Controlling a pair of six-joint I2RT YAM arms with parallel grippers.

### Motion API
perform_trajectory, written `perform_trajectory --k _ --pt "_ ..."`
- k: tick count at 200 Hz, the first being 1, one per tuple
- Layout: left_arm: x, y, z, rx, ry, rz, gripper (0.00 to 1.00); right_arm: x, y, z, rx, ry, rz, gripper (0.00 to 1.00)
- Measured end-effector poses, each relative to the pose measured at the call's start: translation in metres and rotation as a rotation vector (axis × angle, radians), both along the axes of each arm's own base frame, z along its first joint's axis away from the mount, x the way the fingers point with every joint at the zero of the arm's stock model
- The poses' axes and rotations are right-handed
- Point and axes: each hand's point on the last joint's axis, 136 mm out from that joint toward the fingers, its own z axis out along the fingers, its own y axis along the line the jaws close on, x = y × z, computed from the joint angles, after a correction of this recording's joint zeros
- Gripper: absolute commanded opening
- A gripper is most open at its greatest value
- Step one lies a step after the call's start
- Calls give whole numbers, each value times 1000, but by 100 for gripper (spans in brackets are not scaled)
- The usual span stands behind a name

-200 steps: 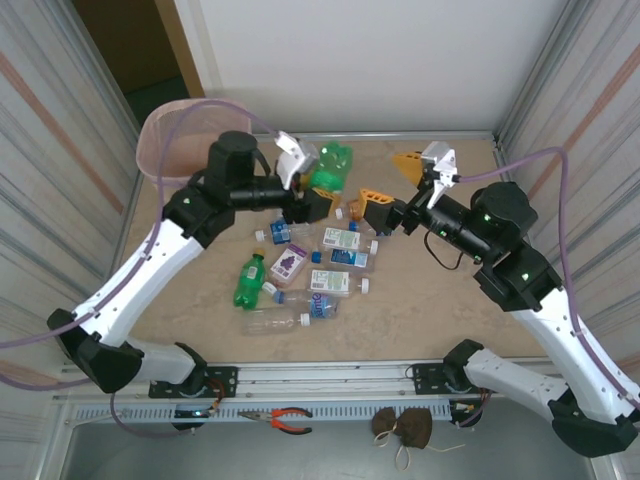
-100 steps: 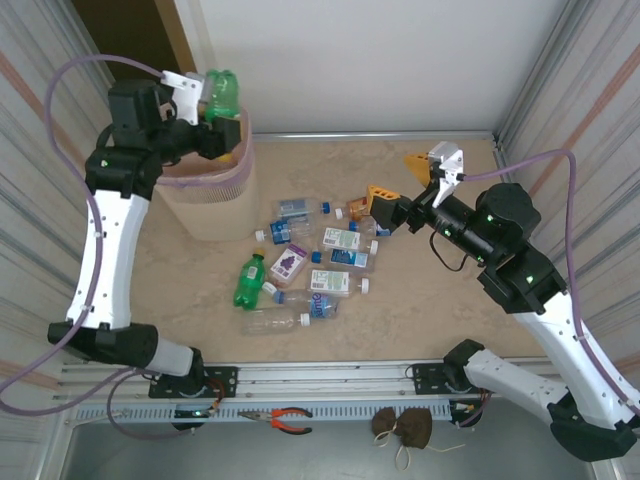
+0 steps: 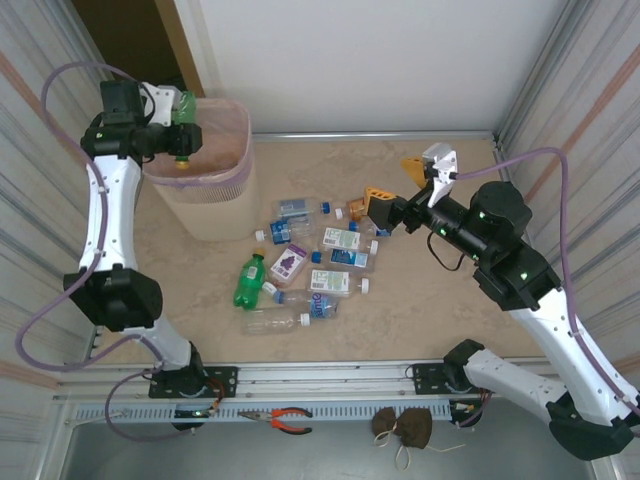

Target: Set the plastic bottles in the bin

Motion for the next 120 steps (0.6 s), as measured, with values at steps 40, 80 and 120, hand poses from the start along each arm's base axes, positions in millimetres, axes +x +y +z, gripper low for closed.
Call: perform_trajectory --k 40,80,120 --pt "7 19 -33 83 91 55 49 4 1 -14 -5 39 -6 94" --pt "1 34 -65 148 177 96 50 6 1 -22 -15 54 -9 94" --pt "-5 39 -107 166 285 105 50 10 -2 -26 -12 65 -20 95"
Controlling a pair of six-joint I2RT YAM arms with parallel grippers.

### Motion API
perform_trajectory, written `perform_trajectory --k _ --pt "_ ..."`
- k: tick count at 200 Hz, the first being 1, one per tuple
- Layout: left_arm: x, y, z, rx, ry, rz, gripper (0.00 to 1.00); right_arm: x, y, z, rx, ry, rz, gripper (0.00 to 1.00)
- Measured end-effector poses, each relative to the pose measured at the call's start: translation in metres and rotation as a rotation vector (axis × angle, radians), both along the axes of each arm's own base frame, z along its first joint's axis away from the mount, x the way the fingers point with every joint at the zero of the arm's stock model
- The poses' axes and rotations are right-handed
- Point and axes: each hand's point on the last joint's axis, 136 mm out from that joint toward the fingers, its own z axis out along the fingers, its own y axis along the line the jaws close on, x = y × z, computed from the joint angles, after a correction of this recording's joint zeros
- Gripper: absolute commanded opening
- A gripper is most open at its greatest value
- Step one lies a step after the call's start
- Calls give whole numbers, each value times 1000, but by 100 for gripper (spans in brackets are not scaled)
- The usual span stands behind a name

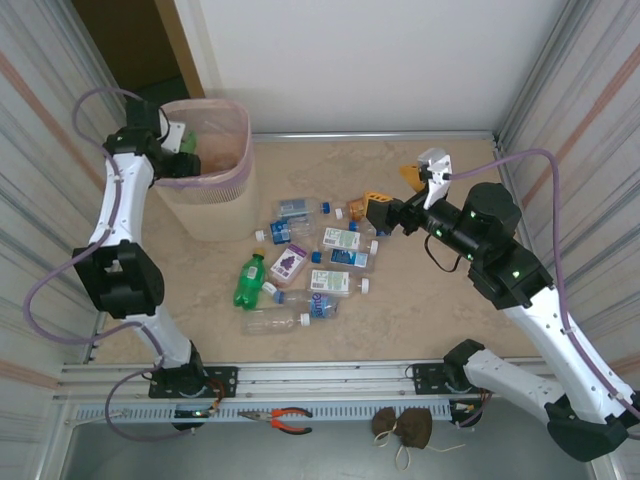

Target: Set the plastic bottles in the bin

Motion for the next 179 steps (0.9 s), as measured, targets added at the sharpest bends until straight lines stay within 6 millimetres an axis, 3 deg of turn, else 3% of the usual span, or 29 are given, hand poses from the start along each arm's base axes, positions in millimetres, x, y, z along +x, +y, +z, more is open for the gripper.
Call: perform_trajectory --k 86,117,179 --pt "-10 -1 -75 -31 208 23 58 6 -2 -18 2 48 -3 95" --pt "-9 -2 -75 -44 208 30 60 6 -3 -19 9 55 -9 95" --pt "-10 -8 -75 -86 217 35 74 3 -6 -15 29 53 -12 94"
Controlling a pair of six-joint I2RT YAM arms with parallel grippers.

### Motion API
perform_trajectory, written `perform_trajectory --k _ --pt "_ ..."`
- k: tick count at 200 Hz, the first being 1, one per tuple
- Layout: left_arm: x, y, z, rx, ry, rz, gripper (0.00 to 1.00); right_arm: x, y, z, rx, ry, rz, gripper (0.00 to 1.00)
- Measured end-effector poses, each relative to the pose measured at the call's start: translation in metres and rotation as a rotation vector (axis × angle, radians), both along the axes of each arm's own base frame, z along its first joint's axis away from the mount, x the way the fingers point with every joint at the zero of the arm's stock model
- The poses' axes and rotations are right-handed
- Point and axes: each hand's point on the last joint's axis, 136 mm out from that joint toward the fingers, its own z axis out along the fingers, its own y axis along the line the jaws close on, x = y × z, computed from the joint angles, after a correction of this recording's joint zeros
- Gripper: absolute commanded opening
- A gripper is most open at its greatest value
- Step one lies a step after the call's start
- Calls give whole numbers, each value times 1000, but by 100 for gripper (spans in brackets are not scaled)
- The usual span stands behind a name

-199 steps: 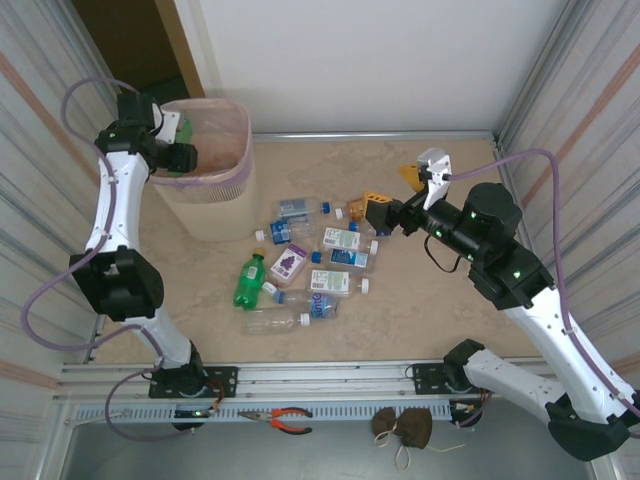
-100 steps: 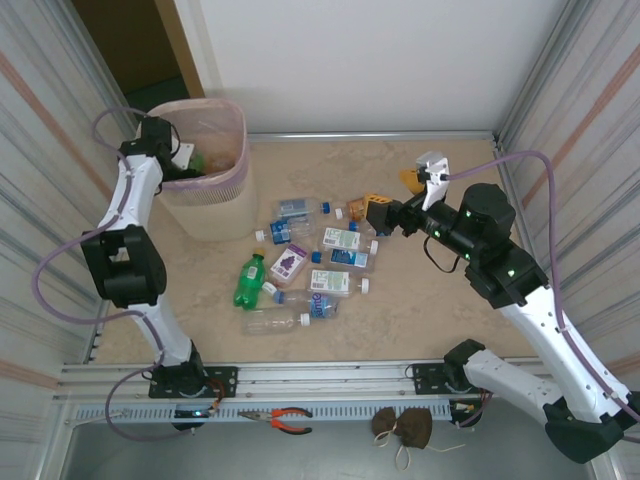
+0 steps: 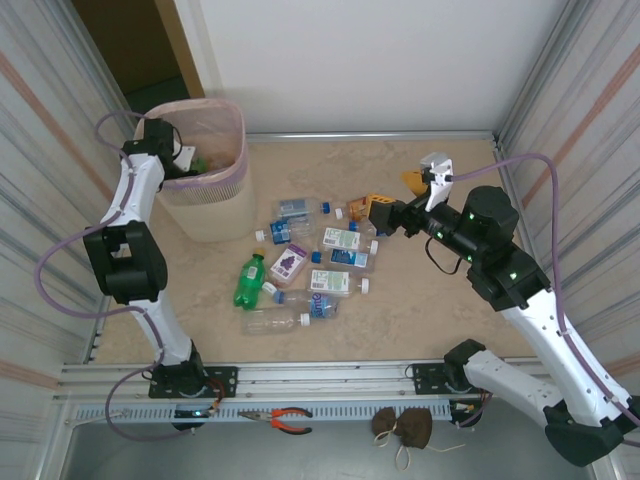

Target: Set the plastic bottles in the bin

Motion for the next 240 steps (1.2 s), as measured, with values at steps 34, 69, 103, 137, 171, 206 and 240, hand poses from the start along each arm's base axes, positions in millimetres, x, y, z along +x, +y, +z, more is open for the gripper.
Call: perform_trajectory --k 34,69,103,137,171,206,240 --pt "0 -6 4 -35 -7 -2 78 0 0 0 0 1 -1 94" --pt "5 -9 22 -54 -51 -3 79 1 -4 -1 8 15 -23 94" --pt "4 -13 56 -70 -126 -13 79 10 -15 -12 6 73 -93 93" --pt "-4 -24 92 -117 -209 -35 79 35 -37 -28 43 196 -227 91" --pt "-17 -42 131 -205 -301 -71 79 65 -65 -71 141 431 -404 86" --pt "-29 -60 165 -300 -380 -110 79 92 -82 -129 287 744 -604 88" --pt "-38 -74 192 -374 -452 -151 79 97 -95 -189 420 1034 -849 88"
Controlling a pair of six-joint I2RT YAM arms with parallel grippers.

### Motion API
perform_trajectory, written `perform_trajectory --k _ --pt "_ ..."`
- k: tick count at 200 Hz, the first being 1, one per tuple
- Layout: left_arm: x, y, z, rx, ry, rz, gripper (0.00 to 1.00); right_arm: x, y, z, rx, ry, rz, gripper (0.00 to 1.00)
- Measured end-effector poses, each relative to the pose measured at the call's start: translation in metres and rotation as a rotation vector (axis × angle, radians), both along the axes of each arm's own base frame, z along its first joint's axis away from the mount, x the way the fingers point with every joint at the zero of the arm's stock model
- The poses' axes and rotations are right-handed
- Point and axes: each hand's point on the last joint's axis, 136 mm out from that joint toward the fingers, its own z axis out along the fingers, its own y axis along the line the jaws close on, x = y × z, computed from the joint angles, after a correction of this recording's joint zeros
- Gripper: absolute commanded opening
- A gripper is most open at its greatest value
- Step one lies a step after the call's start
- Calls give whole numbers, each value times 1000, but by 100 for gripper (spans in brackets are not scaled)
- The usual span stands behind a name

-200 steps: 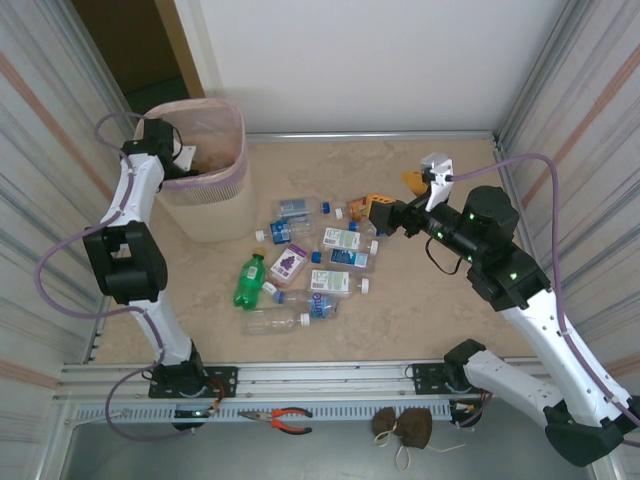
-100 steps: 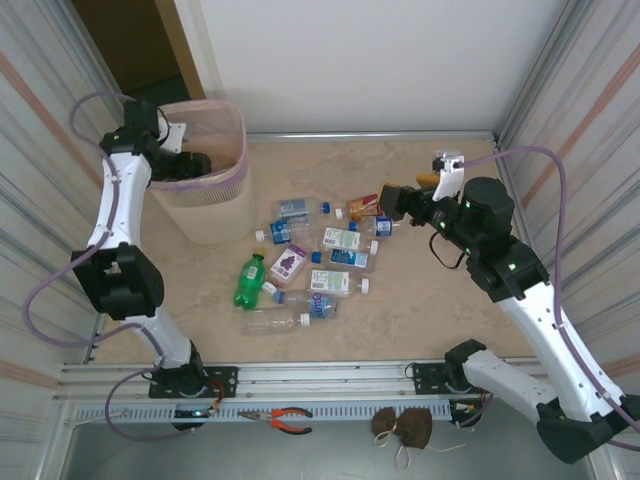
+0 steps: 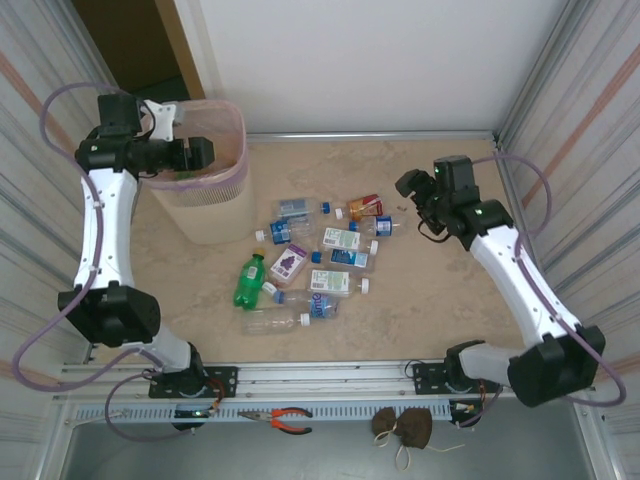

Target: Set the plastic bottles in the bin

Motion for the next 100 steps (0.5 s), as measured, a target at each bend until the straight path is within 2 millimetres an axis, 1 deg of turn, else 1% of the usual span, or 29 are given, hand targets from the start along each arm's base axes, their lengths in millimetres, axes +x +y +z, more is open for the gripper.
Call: perform_trajectory --k 15,43,71,100 --pt "-6 -6 10 -28 -28 -19 79 0 -8 -23 52 99 -115 86" --pt "-18 -16 23 -84 -67 -52 79 8 -18 -56 141 220 -291 85" --pt "-26 -23 27 -129 -82 -74 79 19 -14 -88 211 309 -386 85" --pt "-26 -28 29 -164 -92 -90 79 28 -7 -119 243 393 -437 86"
